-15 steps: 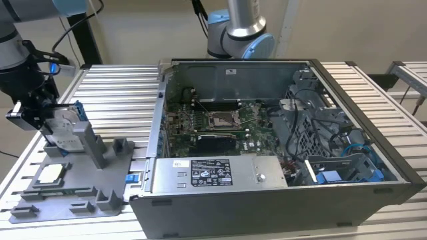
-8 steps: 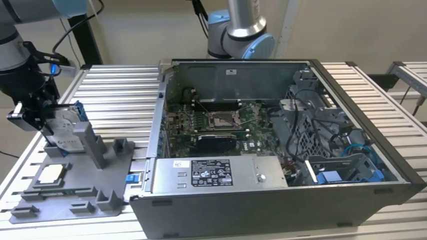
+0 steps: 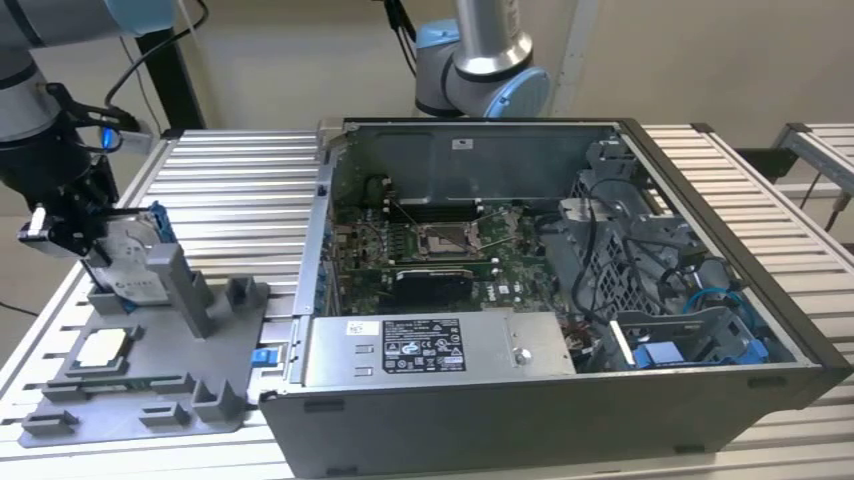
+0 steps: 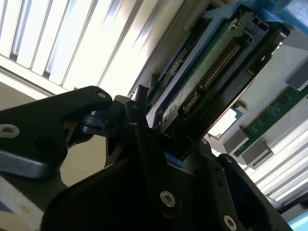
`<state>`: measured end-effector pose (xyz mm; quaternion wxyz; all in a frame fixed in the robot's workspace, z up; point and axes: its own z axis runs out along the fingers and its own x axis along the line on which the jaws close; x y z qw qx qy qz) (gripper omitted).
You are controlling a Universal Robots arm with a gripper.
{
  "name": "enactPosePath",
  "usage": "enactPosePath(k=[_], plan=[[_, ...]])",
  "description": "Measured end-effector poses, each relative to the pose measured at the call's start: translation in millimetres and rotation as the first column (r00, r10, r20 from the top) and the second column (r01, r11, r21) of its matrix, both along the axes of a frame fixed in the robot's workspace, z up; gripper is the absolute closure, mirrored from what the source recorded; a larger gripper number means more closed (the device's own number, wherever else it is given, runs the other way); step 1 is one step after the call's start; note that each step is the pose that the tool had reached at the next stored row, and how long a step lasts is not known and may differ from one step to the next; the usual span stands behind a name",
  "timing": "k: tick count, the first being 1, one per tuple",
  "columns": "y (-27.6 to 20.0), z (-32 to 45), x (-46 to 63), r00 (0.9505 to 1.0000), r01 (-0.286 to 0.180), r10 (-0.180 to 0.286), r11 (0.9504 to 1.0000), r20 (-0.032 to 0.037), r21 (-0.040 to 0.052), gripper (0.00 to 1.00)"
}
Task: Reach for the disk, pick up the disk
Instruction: 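Pick up the disk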
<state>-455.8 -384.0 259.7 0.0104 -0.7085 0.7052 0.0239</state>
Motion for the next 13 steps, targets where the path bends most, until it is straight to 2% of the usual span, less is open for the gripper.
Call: enactPosePath(k=[13], plan=[[0.0, 0.0, 0.0, 1.0, 0.0, 0.0, 1.0, 0.0, 0.0002, 0.0]])
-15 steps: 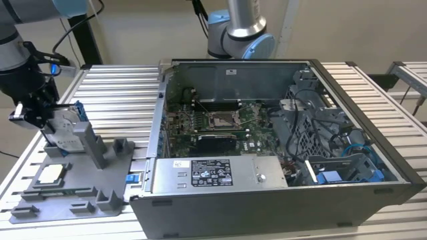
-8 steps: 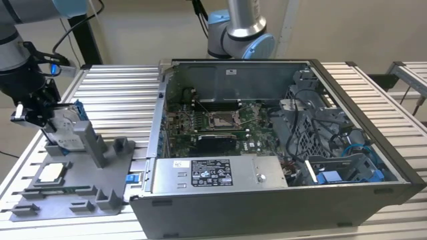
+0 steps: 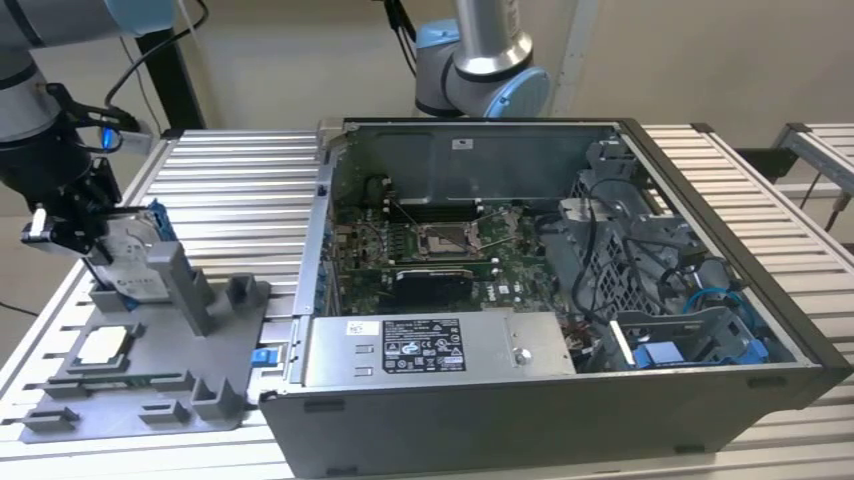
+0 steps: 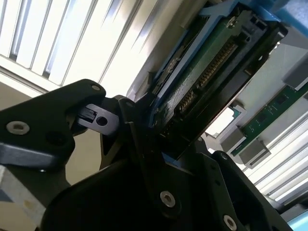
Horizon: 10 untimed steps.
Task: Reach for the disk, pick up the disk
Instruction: 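Pick up the disk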
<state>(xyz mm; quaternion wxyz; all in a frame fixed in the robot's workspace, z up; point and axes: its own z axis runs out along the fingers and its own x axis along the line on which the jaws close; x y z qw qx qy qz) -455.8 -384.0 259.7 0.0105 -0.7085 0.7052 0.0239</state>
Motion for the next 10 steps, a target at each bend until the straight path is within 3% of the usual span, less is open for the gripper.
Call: enactPosePath(k=[10], plan=[[0.0, 0.0, 0.0, 1.0, 0.0, 0.0, 1.0, 0.0001, 0.0002, 0.0]])
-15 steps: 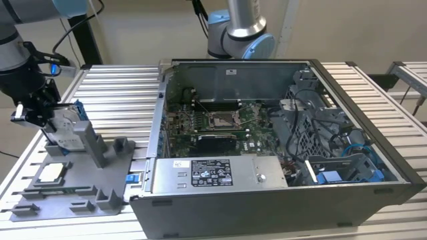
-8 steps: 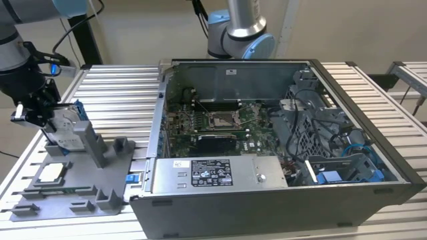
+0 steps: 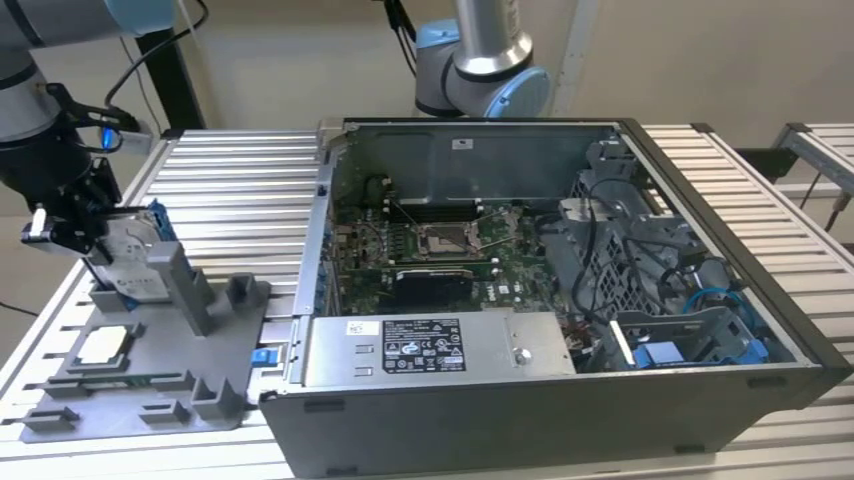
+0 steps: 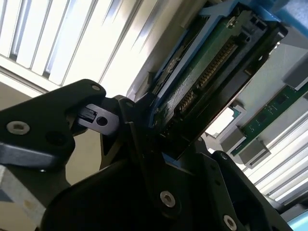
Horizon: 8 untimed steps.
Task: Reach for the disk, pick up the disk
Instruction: 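Pick up the disk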
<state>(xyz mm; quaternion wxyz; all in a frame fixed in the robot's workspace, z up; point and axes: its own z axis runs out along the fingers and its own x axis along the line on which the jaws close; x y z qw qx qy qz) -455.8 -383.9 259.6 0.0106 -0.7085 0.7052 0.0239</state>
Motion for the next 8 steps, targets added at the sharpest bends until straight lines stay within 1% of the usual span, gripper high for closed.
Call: enactPosePath(k=[8], plan=[[0.0, 0.1, -0.1, 1.0, 0.0, 0.0, 1.0, -0.0002, 0.0, 0.0]])
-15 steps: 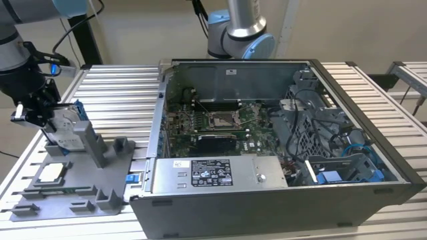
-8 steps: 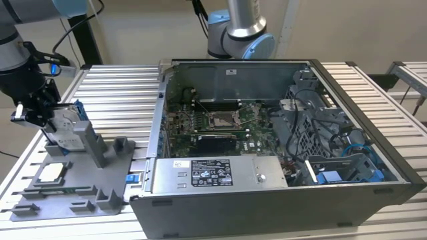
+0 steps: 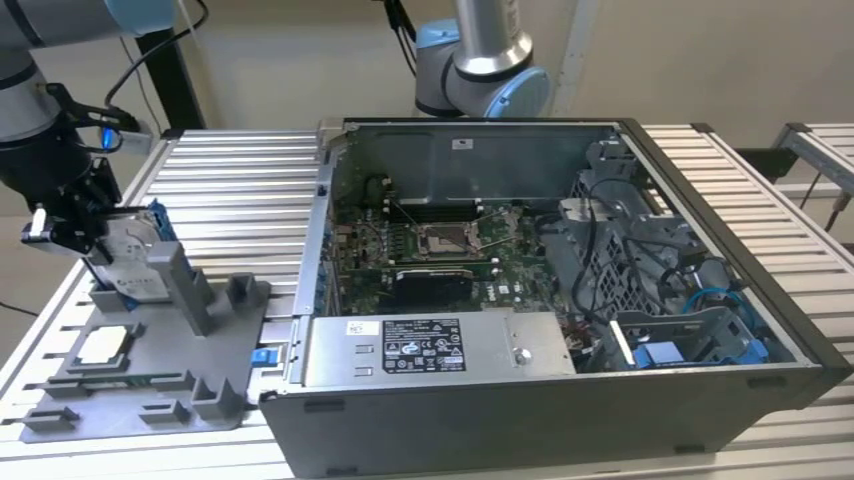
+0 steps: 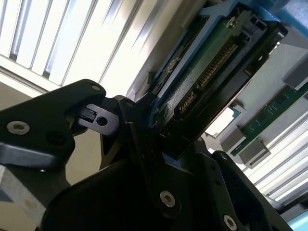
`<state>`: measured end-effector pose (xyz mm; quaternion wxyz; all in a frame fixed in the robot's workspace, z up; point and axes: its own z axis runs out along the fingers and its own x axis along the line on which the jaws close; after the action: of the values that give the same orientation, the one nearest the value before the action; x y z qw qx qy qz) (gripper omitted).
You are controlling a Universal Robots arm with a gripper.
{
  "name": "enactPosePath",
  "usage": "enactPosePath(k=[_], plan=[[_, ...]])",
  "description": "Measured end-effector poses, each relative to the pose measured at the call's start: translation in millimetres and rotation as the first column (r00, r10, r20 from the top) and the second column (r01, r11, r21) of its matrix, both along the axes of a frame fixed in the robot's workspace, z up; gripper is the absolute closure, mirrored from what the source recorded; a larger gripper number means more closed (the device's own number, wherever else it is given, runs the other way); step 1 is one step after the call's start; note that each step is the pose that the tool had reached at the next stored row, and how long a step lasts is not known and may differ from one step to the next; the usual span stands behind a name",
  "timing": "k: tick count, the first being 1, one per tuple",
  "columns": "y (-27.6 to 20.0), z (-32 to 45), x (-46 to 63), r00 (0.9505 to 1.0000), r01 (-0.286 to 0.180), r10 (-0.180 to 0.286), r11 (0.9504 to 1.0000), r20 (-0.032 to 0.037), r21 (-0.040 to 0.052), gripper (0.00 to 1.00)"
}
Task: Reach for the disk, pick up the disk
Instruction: 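Pick up the disk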
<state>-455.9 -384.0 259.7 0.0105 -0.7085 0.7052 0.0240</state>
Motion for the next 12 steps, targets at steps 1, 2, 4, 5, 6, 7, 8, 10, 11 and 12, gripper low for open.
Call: enactPosePath(k=[1, 2, 4, 5, 6, 7, 8, 10, 11, 12], plan=[[0.0, 0.0, 0.0, 1.0, 0.0, 0.0, 1.0, 0.0001, 0.0, 0.0], [0.0, 0.0, 0.0, 1.0, 0.0, 0.0, 1.0, 0.0, 0.0, 0.0], [0.0, 0.0, 0.0, 1.0, 0.0, 0.0, 1.0, 0.0001, 0.0001, 0.0], [0.0, 0.0, 0.1, 1.0, 0.0, 0.0, 1.0, 0.0003, 0.0002, 0.0], [0.1, 0.4, 0.1, 1.0, 0.0, 0.0, 1.0, 0.0005, 0.0004, 0.0], [0.1, 1.1, 0.1, 1.0, 0.0, 0.0, 1.0, 0.0007, 0.0006, 0.0], [0.1, 2.4, 0.1, 1.0, 0.0, 0.0, 1.0, 0.0007, 0.0004, 0.0], [0.0, 5.9, 0.1, 1.0, 0.0, 0.0, 1.0, 0.0002, 0.0001, 0.0], [0.0, 7.7, 0.1, 1.0, 0.0, 0.0, 1.0, 0.0003, 0.0002, 0.0], [0.0, 9.7, 0.1, 1.0, 0.0, 0.0, 1.0, 0.0002, 0.0002, 0.0]])
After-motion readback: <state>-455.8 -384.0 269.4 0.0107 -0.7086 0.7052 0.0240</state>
